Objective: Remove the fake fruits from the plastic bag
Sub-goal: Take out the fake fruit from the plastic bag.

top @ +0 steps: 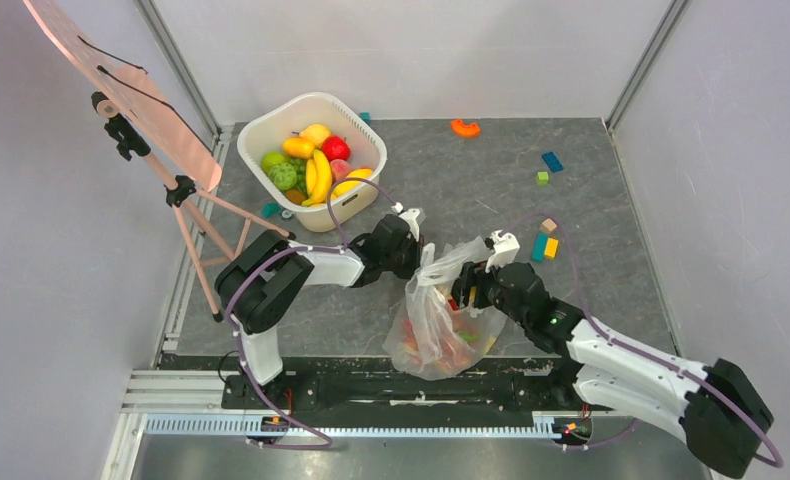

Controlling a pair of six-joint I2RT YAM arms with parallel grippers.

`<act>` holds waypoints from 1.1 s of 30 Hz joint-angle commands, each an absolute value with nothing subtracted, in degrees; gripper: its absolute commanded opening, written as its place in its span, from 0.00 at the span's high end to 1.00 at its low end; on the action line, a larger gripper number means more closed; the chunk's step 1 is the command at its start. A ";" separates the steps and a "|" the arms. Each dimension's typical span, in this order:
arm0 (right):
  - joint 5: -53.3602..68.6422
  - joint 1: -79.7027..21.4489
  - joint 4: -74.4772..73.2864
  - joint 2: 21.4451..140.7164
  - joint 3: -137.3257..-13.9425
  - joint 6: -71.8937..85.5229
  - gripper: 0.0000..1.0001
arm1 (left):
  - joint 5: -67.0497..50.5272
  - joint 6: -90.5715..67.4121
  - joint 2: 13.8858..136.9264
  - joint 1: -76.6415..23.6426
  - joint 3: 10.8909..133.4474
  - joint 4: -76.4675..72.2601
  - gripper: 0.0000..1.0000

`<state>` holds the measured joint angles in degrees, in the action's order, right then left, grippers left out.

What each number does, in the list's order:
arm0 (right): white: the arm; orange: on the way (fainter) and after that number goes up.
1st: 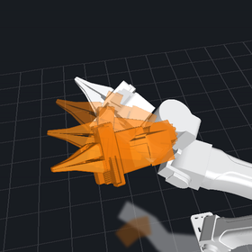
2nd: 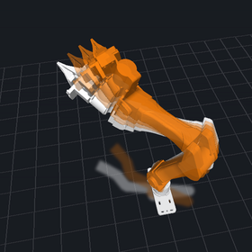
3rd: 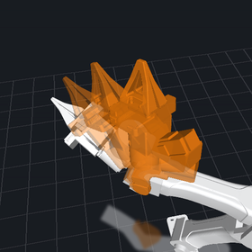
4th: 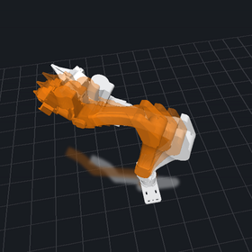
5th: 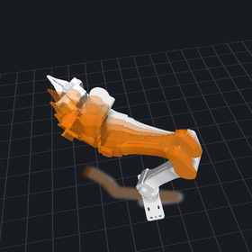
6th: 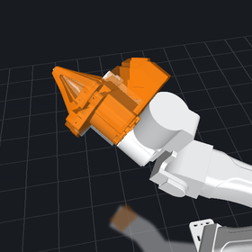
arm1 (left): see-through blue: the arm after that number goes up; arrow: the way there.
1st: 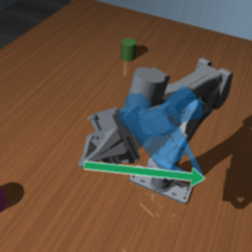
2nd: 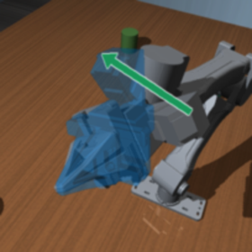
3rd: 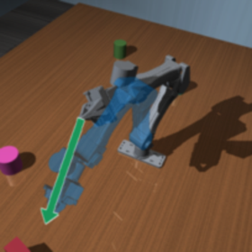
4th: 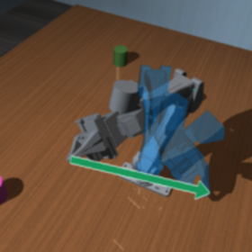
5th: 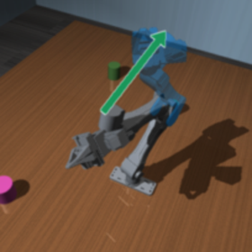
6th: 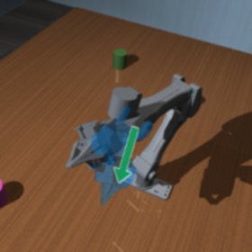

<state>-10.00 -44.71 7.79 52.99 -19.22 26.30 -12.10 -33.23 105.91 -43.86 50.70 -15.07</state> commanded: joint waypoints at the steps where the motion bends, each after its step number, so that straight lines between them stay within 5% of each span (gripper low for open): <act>1: -7.28 -44.47 -2.56 45.86 -19.32 24.16 0.39 | -10.29 -33.41 105.10 -44.21 49.22 -11.68 0.98; 17: -0.18 -44.47 -26.79 33.14 -29.73 21.26 0.37 | -9.24 -33.05 104.42 -44.21 48.87 -11.04 0.98; 28: -10.37 -44.52 -41.33 31.88 -42.27 20.50 0.39 | -3.64 -30.79 95.41 -44.21 50.91 -2.04 0.98; 33: -18.15 -44.49 -49.07 33.62 -49.38 19.85 0.39 | -0.25 -29.97 88.32 -44.21 51.42 3.32 0.83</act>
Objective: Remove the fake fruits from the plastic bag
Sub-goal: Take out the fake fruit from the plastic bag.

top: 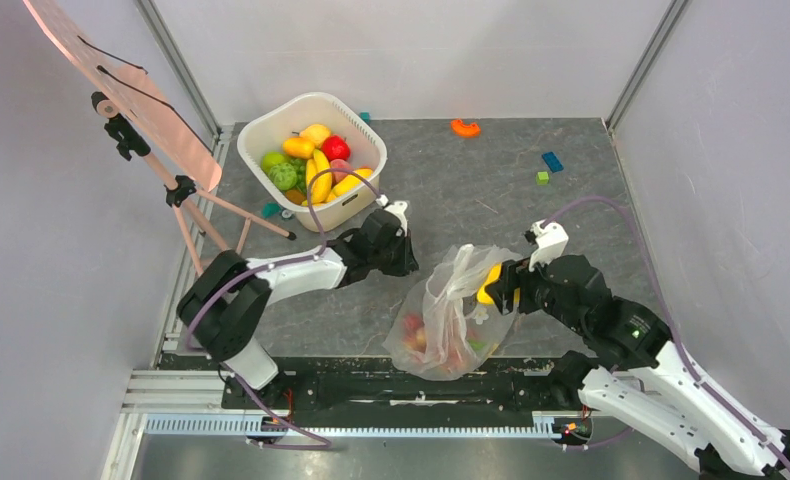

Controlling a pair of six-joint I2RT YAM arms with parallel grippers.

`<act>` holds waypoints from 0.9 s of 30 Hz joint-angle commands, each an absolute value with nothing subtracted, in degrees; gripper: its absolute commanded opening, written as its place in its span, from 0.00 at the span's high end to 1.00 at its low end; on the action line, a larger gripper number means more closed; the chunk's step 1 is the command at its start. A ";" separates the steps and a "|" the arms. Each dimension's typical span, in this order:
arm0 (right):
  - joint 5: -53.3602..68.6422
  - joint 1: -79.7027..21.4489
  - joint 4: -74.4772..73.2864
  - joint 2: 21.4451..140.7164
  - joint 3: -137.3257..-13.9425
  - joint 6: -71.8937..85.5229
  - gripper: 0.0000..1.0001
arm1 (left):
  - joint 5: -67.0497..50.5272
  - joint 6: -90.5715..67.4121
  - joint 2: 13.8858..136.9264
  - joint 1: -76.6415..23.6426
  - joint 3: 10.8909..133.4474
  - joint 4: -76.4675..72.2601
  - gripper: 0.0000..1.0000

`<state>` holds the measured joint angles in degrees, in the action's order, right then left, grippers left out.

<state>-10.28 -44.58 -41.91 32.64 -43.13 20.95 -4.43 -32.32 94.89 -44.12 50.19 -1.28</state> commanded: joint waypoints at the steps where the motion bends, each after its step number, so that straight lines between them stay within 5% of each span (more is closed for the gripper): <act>1: -19.47 -44.47 -50.35 34.08 -50.66 19.86 0.39 | -0.19 -29.87 86.82 -44.20 51.42 3.95 0.79; 11: -24.58 -44.47 -53.70 36.29 -59.08 18.85 0.39 | 3.10 -29.14 73.26 -44.21 50.99 9.34 0.61; 20: -12.36 -44.49 -36.70 34.31 -57.94 16.39 0.40 | -11.96 -25.83 60.59 -44.21 50.05 5.78 0.43; 27: -5.83 -44.48 -31.30 40.21 -58.78 13.41 0.39 | -24.50 -23.34 56.62 -44.29 50.98 5.14 0.46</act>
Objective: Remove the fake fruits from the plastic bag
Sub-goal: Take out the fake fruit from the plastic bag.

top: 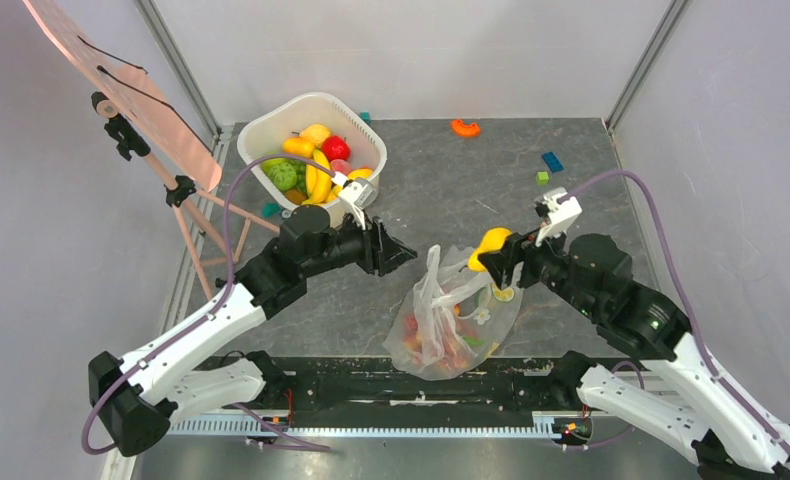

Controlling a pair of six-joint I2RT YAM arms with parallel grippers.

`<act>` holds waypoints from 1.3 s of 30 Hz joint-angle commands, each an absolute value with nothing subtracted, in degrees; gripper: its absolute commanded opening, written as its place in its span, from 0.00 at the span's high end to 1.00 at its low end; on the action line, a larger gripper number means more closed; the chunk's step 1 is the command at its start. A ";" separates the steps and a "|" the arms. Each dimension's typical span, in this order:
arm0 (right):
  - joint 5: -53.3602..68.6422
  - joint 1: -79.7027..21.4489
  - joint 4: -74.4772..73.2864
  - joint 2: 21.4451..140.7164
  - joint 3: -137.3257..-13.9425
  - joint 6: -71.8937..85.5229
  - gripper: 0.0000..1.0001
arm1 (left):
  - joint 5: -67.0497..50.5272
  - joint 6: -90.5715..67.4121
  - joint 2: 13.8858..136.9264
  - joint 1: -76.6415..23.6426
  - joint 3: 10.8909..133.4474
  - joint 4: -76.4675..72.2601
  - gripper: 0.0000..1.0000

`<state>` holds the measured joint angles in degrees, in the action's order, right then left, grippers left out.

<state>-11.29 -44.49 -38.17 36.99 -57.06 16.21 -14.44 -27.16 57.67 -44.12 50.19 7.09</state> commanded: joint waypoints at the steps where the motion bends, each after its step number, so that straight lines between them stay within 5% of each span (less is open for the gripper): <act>1: -5.28 -44.48 -30.74 41.00 -58.89 13.18 0.39 | -26.36 -23.29 56.51 -44.34 50.98 4.83 0.48; 11: 1.98 -44.47 -24.50 43.36 -57.02 12.89 0.39 | -36.18 -23.82 56.10 -46.65 49.31 0.18 0.50; 24: 8.49 -44.47 -21.22 42.92 -54.87 14.29 0.39 | -33.24 -24.52 58.91 -48.25 50.01 -2.02 0.51; 39: 12.65 -44.47 -14.01 43.35 -50.57 19.92 0.39 | -31.83 -23.92 59.92 -50.60 50.61 -4.11 0.35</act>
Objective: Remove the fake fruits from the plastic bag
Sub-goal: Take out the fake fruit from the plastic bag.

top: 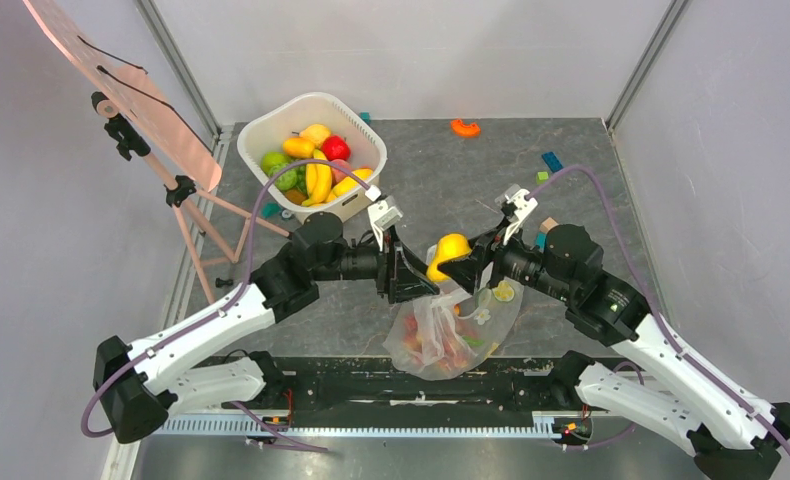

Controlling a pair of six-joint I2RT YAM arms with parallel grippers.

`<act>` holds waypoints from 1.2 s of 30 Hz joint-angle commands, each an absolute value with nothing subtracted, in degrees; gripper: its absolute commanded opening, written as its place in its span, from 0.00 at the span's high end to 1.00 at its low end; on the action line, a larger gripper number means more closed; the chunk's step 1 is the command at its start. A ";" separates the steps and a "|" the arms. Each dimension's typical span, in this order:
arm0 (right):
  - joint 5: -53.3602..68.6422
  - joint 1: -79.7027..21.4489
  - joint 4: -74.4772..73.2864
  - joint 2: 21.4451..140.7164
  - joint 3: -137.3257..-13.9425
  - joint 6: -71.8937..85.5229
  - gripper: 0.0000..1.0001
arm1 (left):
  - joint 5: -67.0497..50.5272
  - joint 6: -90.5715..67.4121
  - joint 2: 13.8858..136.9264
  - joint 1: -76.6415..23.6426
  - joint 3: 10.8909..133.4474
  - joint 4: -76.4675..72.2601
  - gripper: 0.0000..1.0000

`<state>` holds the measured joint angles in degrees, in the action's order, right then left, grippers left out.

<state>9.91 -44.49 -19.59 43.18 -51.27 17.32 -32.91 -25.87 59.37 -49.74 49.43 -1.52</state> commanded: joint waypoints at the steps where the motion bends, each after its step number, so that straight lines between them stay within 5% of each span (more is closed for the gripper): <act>1: 13.03 -44.47 -13.45 43.34 -50.33 20.35 0.39 | -31.79 -23.82 60.04 -50.71 50.62 -4.13 0.35; 10: 16.75 -44.48 -10.16 43.48 -48.40 22.22 0.39 | -30.93 -23.64 60.96 -51.16 50.98 -4.22 0.36; 22: 17.20 -44.48 -10.39 42.27 -47.57 22.39 0.34 | -30.42 -23.25 61.09 -51.24 51.07 -4.27 0.79; 30: 9.29 -44.47 -12.94 38.86 -49.15 19.84 0.04 | -26.10 -22.31 62.01 -51.15 51.84 -0.43 0.89; 36: -4.68 -44.52 -16.07 32.65 -50.25 18.57 0.02 | -18.02 -19.83 64.85 -50.77 54.30 6.58 0.90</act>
<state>6.55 -44.40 -15.11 36.56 -47.88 20.10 -25.26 -24.64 63.13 -51.09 50.43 1.80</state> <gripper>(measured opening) 0.979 0.458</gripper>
